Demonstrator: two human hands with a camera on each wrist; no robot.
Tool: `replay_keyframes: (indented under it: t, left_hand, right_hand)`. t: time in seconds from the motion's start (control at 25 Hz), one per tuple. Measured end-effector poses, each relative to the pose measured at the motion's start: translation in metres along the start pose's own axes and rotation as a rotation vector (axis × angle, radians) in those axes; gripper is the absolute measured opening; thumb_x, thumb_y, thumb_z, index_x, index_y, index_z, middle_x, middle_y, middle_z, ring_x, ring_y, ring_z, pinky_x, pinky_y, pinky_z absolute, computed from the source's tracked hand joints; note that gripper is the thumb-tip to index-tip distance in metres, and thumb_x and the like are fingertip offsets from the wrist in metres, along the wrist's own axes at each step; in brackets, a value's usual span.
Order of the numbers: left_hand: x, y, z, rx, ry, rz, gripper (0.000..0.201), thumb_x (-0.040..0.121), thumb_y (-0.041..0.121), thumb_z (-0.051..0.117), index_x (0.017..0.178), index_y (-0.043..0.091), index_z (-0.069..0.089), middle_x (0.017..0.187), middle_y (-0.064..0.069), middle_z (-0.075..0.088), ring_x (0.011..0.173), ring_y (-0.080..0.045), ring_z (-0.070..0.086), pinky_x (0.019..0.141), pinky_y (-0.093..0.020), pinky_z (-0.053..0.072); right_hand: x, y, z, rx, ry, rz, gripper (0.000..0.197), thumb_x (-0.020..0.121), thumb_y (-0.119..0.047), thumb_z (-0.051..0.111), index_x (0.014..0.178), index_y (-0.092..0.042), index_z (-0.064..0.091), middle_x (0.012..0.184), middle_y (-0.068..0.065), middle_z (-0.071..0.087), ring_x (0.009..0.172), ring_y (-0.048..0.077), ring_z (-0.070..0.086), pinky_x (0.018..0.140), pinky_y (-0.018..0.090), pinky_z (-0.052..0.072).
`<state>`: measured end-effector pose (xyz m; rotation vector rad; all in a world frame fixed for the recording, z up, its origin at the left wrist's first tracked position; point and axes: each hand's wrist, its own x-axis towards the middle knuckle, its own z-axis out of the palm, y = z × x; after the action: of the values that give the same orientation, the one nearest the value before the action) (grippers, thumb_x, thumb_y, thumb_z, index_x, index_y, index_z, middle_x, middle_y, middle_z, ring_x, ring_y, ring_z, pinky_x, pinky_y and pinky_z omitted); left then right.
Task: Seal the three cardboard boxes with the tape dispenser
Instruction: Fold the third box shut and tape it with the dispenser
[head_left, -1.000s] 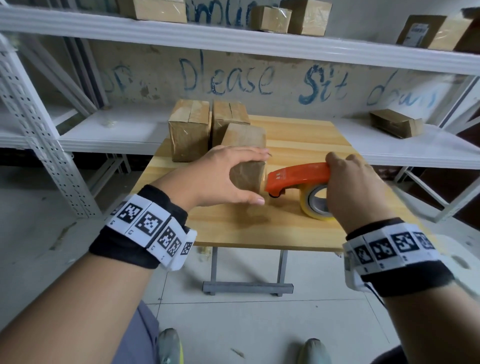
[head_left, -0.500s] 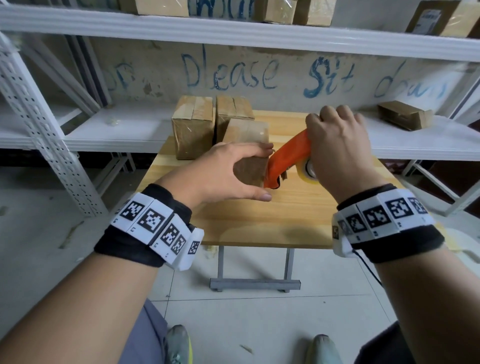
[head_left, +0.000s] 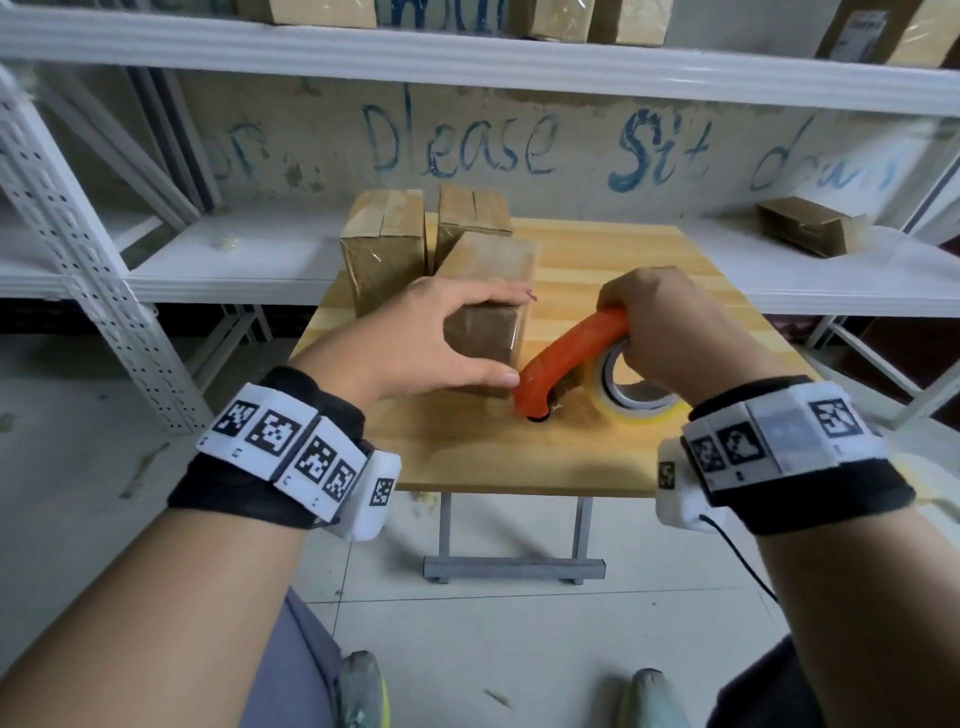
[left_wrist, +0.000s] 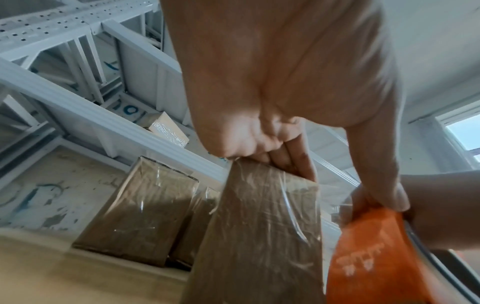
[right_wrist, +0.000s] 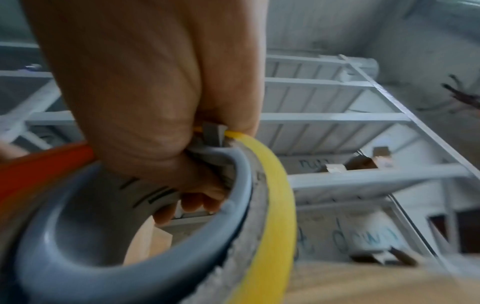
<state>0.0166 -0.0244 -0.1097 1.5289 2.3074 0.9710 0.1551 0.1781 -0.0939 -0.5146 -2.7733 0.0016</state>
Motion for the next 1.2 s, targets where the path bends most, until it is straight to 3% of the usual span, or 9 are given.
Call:
replay_keyframes:
  t: [0.16, 0.24, 0.44, 0.64, 0.72, 0.8, 0.88, 1.0, 1.2]
  left_hand:
    - [0.001, -0.002, -0.002, -0.053, -0.006, 0.027, 0.059, 0.079, 0.062, 0.073, 0.135, 0.053, 0.055, 0.145, 0.037, 0.046, 0.142, 0.008, 0.035, 0.123, -0.041, 0.026]
    - [0.000, 0.001, -0.003, -0.071, -0.006, 0.029, 0.048, 0.089, 0.051, 0.069, 0.135, 0.050, 0.057, 0.146, 0.036, 0.047, 0.141, 0.010, 0.035, 0.124, -0.039, 0.026]
    - [-0.001, 0.006, -0.004, -0.135, 0.081, 0.025, 0.047, 0.102, 0.015, 0.055, 0.139, 0.043, 0.057, 0.148, 0.029, 0.048, 0.139, 0.007, 0.041, 0.122, -0.034, 0.030]
    - [-0.001, 0.004, -0.005, -0.266, 0.320, 0.084, 0.041, 0.091, -0.002, 0.068, 0.126, 0.020, 0.069, 0.137, 0.015, 0.063, 0.129, 0.004, 0.055, 0.104, -0.023, 0.050]
    - [-0.001, 0.003, -0.005, -0.259, 0.397, 0.080, 0.034, 0.087, 0.005, 0.076, 0.117, 0.021, 0.074, 0.124, 0.010, 0.071, 0.117, 0.001, 0.064, 0.095, -0.026, 0.057]
    - [-0.002, 0.003, -0.005, -0.221, 0.426, 0.072, 0.028, 0.084, 0.018, 0.081, 0.110, 0.026, 0.077, 0.115, 0.011, 0.073, 0.107, -0.002, 0.068, 0.090, -0.027, 0.059]
    - [-0.003, 0.003, -0.005, -0.149, 0.415, 0.069, 0.029, 0.080, 0.029, 0.083, 0.109, 0.029, 0.077, 0.115, 0.016, 0.073, 0.109, 0.002, 0.066, 0.099, -0.029, 0.055]
    - [-0.002, 0.004, -0.001, -0.087, 0.321, 0.014, 0.039, 0.076, 0.032, 0.086, 0.114, 0.031, 0.076, 0.122, 0.026, 0.068, 0.120, 0.010, 0.057, 0.114, -0.030, 0.041]
    - [-0.001, 0.000, 0.004, -0.074, 0.302, 0.001, 0.046, 0.077, 0.017, 0.086, 0.119, 0.029, 0.074, 0.128, 0.028, 0.065, 0.124, 0.015, 0.051, 0.114, -0.020, 0.038]
  right_hand:
    - [-0.018, 0.024, -0.010, 0.206, -0.110, 0.373, 0.016, 0.082, 0.000, 0.055, 0.087, -0.002, 0.070, 0.074, 0.013, 0.065, 0.061, 0.025, 0.059, 0.052, 0.022, 0.041]
    - [-0.021, 0.034, -0.016, 0.351, -0.118, 0.535, 0.020, 0.083, -0.003, 0.054, 0.077, 0.008, 0.069, 0.063, 0.019, 0.069, 0.055, 0.031, 0.066, 0.053, 0.026, 0.049]
    - [-0.031, 0.031, -0.013, 0.416, -0.196, 0.696, 0.032, 0.080, -0.029, 0.072, 0.075, 0.002, 0.067, 0.059, 0.014, 0.067, 0.052, 0.030, 0.068, 0.062, 0.043, 0.062]
    - [-0.030, 0.031, -0.002, 0.187, -0.177, 0.627, 0.033, 0.080, -0.028, 0.073, 0.075, -0.002, 0.053, 0.065, 0.009, 0.053, 0.054, 0.020, 0.050, 0.044, 0.025, 0.031]
    - [-0.030, 0.026, -0.001, 0.156, -0.140, 0.555, 0.019, 0.083, -0.019, 0.065, 0.081, -0.003, 0.054, 0.075, 0.011, 0.056, 0.065, 0.024, 0.054, 0.048, 0.027, 0.034]
    - [-0.031, 0.015, 0.000, 0.204, 0.006, 0.427, 0.024, 0.084, -0.014, 0.060, 0.106, -0.005, 0.061, 0.099, 0.012, 0.061, 0.088, 0.027, 0.058, 0.063, 0.028, 0.040]
    - [-0.033, -0.003, 0.000, 0.331, 0.150, 0.287, 0.024, 0.085, -0.010, 0.056, 0.107, -0.010, 0.063, 0.102, 0.008, 0.063, 0.088, 0.021, 0.058, 0.065, 0.025, 0.040]
    - [-0.037, -0.030, 0.002, 0.477, 0.130, 0.149, 0.014, 0.085, -0.020, 0.052, 0.093, -0.016, 0.064, 0.086, -0.001, 0.065, 0.075, 0.014, 0.060, 0.058, 0.026, 0.046]
    - [-0.032, -0.039, 0.020, 0.442, 0.076, 0.079, 0.034, 0.089, -0.048, 0.056, 0.082, -0.015, 0.061, 0.073, -0.002, 0.062, 0.068, 0.016, 0.057, 0.060, 0.033, 0.047]
